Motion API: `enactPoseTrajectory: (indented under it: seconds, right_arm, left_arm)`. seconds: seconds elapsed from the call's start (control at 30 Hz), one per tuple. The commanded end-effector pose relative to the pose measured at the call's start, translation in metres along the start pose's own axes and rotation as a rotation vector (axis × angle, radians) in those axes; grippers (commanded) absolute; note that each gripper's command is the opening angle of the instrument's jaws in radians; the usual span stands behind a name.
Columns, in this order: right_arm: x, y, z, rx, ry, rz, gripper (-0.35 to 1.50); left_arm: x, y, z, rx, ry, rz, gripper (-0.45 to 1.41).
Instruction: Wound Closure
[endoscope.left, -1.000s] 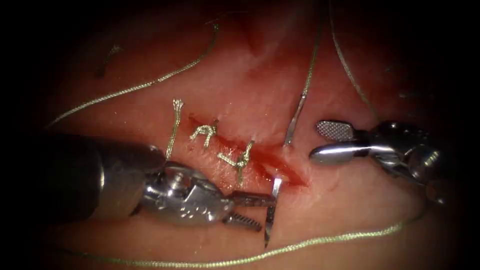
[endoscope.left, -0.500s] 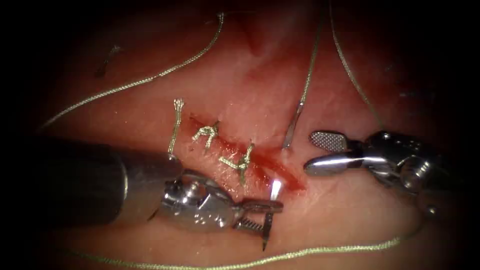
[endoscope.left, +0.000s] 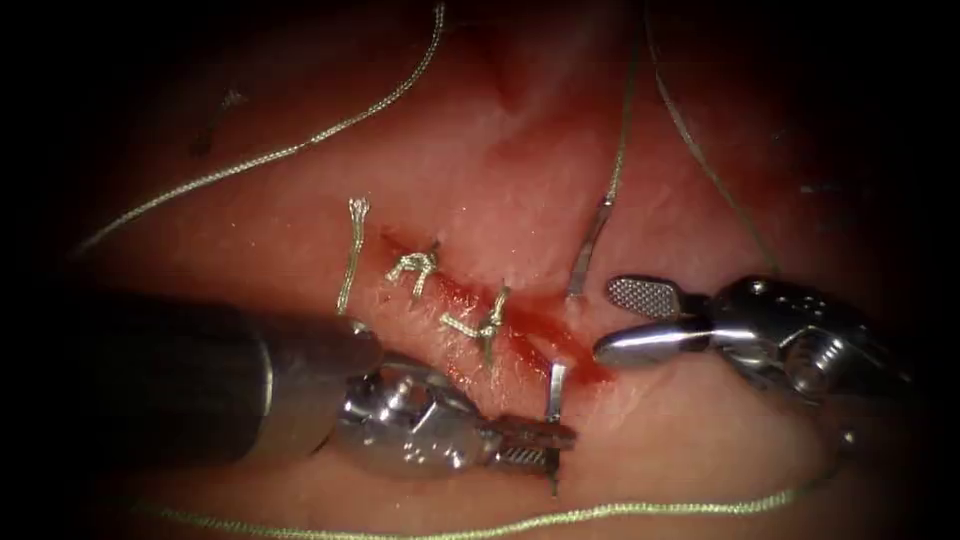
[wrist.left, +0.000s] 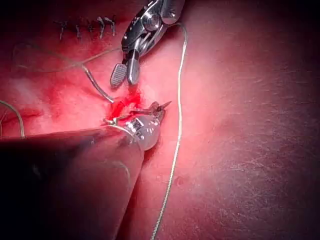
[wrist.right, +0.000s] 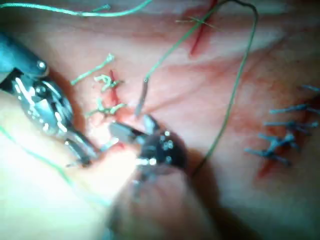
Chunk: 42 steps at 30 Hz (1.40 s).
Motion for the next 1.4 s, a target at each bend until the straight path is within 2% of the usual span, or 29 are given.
enactPoseTrajectory:
  seconds: [0.03,0.27,0.33,0.47,0.6,0.8,1.1,1.2,1.3,1.4]
  right_arm:
    - [-0.0002,0.0001,0.0008,0.002,0.002,0.006,1.3]
    - [-0.0002,-0.0001,0.0004,0.002,0.008,0.007,1.3]
    - [-0.0002,-0.0002,0.0002,0.005,0.013,0.007,1.3]
    - [-0.0002,-0.0004,0.0002,0.006,0.013,0.013,1.3]
    - [-0.0004,-0.0006,0.0002,0.007,0.012,0.018,1.3]
    - [-0.0006,-0.0009,0.0003,0.013,0.01,0.028,1.3]
    - [-0.0008,-0.0015,0.0002,0.023,0.006,0.038,1.3]
    - [-0.0009,-0.0016,0.0,0.026,0.005,0.038,1.3]
    - [-0.001,-0.0016,-0.0004,0.029,0.004,0.037,1.3]
    - [-0.0012,-0.0016,-0.0012,0.039,-0.001,0.035,1.28]
  left_arm:
    - [-0.0003,-0.0001,0.0004,0.008,0.01,-0.027,-0.45]
    - [0.0004,-0.0004,-0.002,0.053,0.08,-0.209,-0.45]
    - [0.0011,-0.0005,-0.0026,0.039,0.124,-0.275,-0.45]
    - [0.0033,-0.0011,-0.0041,0.017,0.237,-0.402,-0.45]
    - [0.0067,-0.0018,-0.0057,-0.041,0.381,-0.568,-0.45]
    - [0.012,-0.0019,-0.0073,-0.127,0.485,-0.618,-0.45]
    - [0.0163,-0.0009,-0.0093,-0.209,0.532,-0.631,-0.45]
    - [0.0164,-0.0016,-0.0106,-0.178,0.519,-0.646,-0.45]
    - [0.016,-0.0033,-0.0123,-0.11,0.496,-0.641,-0.45]
    - [0.015,-0.0066,-0.0148,-0.029,0.468,-0.621,-0.45]
